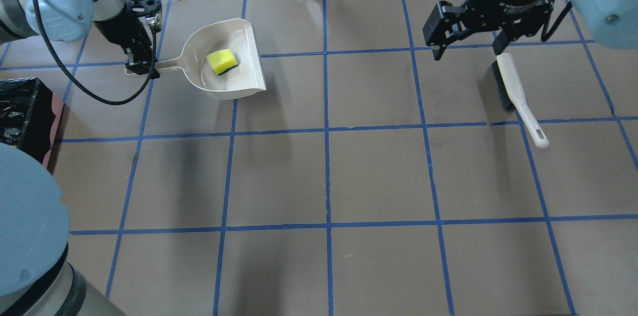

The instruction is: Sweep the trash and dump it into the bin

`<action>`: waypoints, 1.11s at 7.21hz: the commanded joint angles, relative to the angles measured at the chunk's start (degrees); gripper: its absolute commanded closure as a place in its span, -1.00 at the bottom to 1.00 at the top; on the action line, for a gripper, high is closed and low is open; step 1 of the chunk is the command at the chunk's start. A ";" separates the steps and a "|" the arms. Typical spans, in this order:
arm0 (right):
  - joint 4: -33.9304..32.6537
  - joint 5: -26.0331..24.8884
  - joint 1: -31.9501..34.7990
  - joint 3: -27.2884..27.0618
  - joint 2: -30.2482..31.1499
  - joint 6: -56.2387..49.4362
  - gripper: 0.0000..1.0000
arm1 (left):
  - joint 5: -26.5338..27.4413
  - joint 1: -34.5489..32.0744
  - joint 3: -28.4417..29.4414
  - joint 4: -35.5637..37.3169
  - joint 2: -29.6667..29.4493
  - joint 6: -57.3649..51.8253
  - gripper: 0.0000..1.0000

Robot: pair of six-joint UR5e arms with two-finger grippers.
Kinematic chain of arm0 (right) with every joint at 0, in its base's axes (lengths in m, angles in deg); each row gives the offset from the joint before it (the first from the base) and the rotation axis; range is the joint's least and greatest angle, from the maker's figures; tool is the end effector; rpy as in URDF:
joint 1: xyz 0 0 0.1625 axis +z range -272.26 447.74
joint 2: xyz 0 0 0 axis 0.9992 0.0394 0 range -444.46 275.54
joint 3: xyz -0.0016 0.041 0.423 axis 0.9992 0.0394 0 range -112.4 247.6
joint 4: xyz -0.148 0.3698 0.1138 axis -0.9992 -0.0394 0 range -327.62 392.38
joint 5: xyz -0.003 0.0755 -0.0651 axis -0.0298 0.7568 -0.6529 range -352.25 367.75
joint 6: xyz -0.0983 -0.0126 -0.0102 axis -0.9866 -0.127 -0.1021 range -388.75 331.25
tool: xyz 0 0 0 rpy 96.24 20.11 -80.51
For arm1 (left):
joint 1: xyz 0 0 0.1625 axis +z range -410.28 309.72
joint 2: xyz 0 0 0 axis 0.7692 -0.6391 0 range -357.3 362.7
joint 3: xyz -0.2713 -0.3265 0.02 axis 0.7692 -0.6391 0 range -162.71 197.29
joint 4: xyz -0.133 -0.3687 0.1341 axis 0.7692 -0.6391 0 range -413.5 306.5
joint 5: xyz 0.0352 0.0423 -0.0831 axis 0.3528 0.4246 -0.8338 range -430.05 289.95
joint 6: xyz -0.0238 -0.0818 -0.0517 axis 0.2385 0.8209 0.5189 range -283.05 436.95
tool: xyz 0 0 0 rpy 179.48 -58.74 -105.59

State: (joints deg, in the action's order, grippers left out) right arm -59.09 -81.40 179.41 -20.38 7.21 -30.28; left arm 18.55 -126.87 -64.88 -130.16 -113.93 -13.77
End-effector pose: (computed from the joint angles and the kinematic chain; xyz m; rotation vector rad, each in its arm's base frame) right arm 0.1489 -0.4832 0.5224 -0.0880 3.1222 -0.1405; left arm 0.0190 -0.6652 0.3073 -1.9044 -2.3834 -0.0601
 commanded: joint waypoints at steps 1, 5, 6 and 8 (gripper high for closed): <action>0.06 0.11 0.00 0.00 0.01 0.03 -1.00 | -0.01 -1.10 -0.97 0.11 0.00 -0.07 1.00; 0.06 0.11 0.00 0.00 0.01 -0.05 -1.00 | 6.19 -2.42 -0.89 4.12 -0.70 -4.68 1.00; 0.06 0.11 0.00 0.00 0.01 0.03 -1.00 | 7.01 -2.95 -0.80 5.11 -1.22 -6.99 1.00; 0.06 0.11 0.00 0.00 0.01 0.12 -1.00 | 6.93 -3.04 -0.45 6.17 -1.75 -8.41 1.00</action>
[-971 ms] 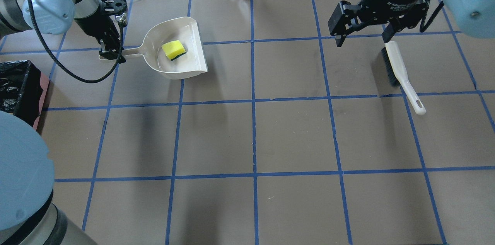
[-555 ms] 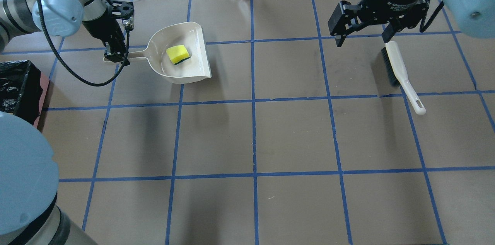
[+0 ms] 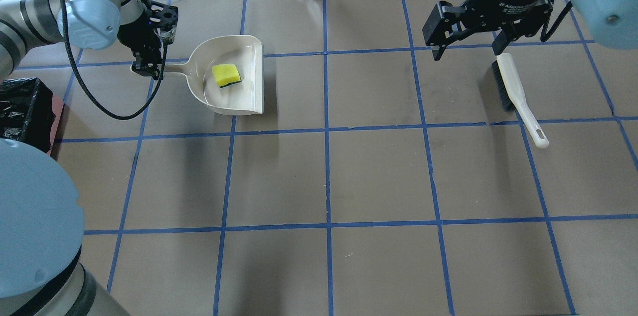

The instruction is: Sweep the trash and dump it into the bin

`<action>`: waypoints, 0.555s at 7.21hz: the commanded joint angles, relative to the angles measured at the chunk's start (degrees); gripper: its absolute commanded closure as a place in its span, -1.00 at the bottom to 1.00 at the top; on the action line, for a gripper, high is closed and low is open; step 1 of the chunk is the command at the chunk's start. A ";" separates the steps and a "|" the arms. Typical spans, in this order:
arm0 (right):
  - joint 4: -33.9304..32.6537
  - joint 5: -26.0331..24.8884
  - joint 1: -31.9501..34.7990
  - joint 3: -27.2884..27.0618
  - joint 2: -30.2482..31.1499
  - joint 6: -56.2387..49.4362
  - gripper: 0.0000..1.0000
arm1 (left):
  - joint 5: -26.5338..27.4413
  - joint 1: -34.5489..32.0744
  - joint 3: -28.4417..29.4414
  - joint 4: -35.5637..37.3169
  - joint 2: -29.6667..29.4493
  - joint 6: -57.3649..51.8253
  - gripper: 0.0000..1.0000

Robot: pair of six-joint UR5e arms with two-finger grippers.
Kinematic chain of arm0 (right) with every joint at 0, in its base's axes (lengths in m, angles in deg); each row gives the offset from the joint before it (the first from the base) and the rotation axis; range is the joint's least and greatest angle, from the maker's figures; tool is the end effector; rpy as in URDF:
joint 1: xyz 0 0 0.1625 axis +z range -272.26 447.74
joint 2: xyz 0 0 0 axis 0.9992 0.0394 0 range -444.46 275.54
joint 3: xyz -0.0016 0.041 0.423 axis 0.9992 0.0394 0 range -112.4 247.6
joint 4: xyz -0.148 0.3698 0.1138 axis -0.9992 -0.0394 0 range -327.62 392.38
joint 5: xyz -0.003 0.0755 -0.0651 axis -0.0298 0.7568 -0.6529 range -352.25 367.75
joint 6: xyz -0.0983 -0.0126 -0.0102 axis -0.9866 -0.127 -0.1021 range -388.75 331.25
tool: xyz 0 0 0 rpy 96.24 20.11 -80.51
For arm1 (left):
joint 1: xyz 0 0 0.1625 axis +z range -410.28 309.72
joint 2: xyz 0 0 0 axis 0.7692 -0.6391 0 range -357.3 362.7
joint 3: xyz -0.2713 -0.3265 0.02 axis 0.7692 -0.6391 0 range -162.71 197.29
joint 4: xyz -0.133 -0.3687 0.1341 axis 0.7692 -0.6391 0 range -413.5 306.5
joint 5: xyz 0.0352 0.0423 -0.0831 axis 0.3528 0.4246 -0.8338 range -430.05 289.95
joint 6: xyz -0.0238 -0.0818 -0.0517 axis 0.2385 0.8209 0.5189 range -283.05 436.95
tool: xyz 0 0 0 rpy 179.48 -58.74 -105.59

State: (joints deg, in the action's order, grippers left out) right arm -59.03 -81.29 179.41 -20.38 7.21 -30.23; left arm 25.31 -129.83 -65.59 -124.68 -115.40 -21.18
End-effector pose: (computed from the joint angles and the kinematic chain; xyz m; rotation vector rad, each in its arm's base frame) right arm 0.1491 -0.4831 0.5223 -0.0867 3.1204 -0.1387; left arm -0.0019 -0.6737 0.2941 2.1590 2.2439 0.1527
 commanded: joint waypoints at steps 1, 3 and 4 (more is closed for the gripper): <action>0.00 0.00 0.00 0.00 0.00 0.16 -1.00 | 0.18 -0.08 0.43 0.70 -0.37 -1.00 1.00; 0.00 0.00 0.00 0.00 0.00 0.25 -1.00 | 0.00 0.36 0.61 0.70 -0.46 -1.27 1.00; 0.00 0.00 0.00 0.00 0.09 0.25 -1.00 | 0.09 0.79 1.13 0.70 0.23 -2.48 1.00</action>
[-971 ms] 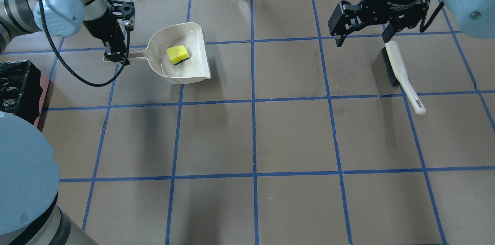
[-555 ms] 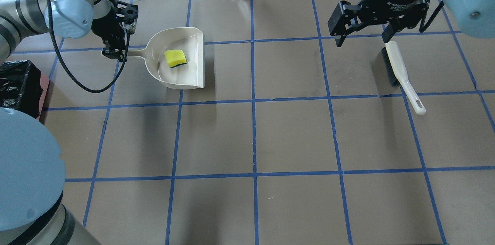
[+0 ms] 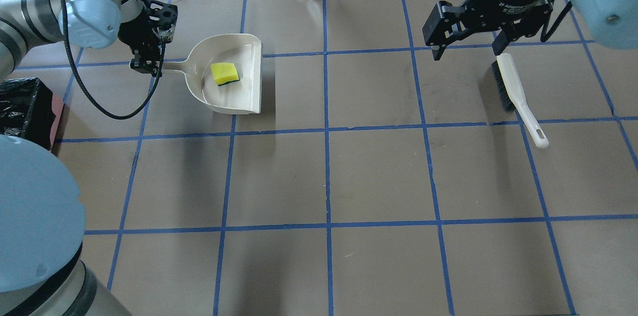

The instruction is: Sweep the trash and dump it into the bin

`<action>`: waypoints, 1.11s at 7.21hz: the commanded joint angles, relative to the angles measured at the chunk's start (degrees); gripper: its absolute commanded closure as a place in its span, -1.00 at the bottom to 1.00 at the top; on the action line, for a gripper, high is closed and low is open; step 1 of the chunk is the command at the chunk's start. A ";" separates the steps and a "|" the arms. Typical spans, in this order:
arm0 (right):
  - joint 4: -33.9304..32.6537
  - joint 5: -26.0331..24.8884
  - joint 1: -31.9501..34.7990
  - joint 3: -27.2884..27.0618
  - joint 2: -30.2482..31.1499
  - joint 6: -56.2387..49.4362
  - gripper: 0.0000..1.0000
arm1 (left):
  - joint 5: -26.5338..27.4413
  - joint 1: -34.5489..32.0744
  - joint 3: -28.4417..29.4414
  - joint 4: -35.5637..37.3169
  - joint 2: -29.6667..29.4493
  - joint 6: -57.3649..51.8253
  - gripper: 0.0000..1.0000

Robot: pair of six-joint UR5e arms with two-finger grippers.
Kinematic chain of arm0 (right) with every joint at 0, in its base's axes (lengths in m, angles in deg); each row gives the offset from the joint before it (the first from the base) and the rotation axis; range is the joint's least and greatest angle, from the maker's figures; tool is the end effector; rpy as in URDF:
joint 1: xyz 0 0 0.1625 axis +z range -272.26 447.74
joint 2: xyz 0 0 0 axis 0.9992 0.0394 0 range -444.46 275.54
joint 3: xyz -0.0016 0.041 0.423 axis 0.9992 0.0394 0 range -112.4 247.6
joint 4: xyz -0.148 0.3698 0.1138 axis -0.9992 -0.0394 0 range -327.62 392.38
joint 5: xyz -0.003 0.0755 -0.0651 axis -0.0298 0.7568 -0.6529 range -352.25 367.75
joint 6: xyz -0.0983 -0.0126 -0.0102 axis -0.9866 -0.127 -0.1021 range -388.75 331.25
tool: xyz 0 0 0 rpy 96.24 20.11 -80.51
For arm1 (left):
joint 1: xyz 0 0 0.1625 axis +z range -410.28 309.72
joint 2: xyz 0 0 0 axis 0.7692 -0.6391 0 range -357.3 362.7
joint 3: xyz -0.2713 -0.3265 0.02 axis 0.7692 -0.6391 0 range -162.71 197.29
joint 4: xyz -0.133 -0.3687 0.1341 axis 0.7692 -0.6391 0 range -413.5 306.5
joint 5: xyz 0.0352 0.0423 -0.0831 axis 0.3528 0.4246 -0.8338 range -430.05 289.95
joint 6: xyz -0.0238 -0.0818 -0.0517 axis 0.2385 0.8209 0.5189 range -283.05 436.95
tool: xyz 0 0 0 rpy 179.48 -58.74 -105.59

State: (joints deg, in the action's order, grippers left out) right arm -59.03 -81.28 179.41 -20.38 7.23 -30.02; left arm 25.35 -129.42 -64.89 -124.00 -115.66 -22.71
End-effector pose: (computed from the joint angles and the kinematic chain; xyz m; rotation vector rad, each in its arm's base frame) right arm 0.1491 -0.4830 0.5224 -0.0810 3.1202 -0.1392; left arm 0.0039 -0.6784 0.2979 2.1700 2.2137 0.1362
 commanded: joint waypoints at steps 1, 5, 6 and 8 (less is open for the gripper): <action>0.00 0.00 0.00 0.00 -0.02 0.03 -1.00 | 0.14 2.48 1.92 -1.38 1.72 -4.28 1.00; 0.00 0.00 0.00 0.00 0.07 0.03 -1.00 | 3.53 18.89 17.18 -13.86 3.32 -34.69 1.00; 0.00 0.00 0.00 0.00 0.07 0.03 -1.00 | 4.00 24.59 20.45 -13.44 2.80 -47.42 1.00; 0.09 0.00 0.00 0.00 0.07 0.03 -1.00 | 3.48 35.50 24.07 -9.77 1.83 -66.97 1.00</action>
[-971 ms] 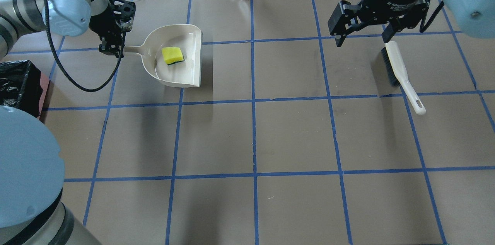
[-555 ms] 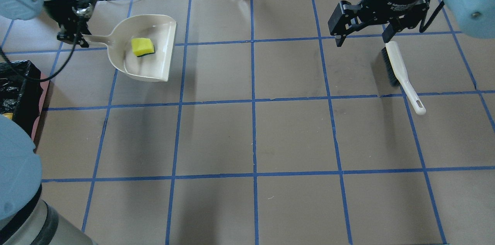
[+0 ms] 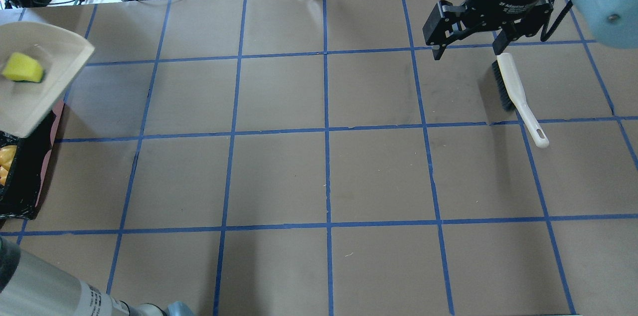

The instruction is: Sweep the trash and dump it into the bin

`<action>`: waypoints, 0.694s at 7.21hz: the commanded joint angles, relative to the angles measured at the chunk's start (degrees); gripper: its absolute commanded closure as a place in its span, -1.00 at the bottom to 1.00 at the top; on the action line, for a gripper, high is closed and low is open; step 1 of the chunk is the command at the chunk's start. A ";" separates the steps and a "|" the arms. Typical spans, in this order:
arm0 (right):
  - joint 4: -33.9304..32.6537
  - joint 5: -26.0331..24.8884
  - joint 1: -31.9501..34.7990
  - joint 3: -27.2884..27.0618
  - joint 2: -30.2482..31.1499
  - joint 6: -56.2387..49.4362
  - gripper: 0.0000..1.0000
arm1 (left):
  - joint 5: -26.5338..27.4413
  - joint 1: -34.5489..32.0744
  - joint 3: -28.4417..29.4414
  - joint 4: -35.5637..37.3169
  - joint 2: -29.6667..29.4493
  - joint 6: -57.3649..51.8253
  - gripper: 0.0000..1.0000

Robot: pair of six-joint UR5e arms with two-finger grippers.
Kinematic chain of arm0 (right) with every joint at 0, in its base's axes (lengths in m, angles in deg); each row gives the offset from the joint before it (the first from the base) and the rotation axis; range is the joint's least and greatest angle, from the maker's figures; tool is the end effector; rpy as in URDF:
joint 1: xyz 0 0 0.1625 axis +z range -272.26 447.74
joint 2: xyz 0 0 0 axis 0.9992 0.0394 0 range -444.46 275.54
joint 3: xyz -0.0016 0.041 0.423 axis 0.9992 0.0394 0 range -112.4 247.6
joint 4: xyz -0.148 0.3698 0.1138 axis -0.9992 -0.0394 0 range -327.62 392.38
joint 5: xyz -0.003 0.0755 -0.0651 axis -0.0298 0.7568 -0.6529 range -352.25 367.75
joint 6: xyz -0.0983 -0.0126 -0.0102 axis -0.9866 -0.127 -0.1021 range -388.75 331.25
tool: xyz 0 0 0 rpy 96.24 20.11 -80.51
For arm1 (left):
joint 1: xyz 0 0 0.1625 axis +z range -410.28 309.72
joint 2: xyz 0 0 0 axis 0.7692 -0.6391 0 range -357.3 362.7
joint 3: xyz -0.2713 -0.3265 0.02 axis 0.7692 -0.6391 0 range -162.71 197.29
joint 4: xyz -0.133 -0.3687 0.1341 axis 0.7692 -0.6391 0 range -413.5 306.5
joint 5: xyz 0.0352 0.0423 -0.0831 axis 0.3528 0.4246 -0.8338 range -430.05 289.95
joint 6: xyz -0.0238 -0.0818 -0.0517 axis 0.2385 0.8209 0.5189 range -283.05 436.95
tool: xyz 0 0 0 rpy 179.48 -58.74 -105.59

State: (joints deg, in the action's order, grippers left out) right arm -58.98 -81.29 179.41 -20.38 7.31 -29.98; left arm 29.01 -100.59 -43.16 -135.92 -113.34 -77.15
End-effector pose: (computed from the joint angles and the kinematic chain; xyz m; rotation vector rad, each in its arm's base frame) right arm 0.1491 -0.4824 0.5230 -0.0799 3.1203 -0.1400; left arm 0.3532 -0.6097 0.4909 2.4735 1.6206 0.2671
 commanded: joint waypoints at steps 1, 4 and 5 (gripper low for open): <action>0.04 0.00 0.00 0.00 -0.01 0.00 -1.00 | -0.45 10.72 1.92 7.57 -0.93 -20.98 1.00; 0.04 -0.09 0.00 0.00 -0.01 0.00 -1.00 | 0.25 11.90 -2.54 29.54 0.63 -33.01 1.00; 0.04 -0.09 0.00 0.00 -0.01 0.00 -1.00 | -0.10 11.81 -8.05 39.78 2.73 -33.02 1.00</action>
State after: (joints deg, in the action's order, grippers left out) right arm -58.94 -81.37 179.41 -20.38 7.30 -29.98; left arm 29.12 -88.74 -45.91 -107.15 -112.76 -109.00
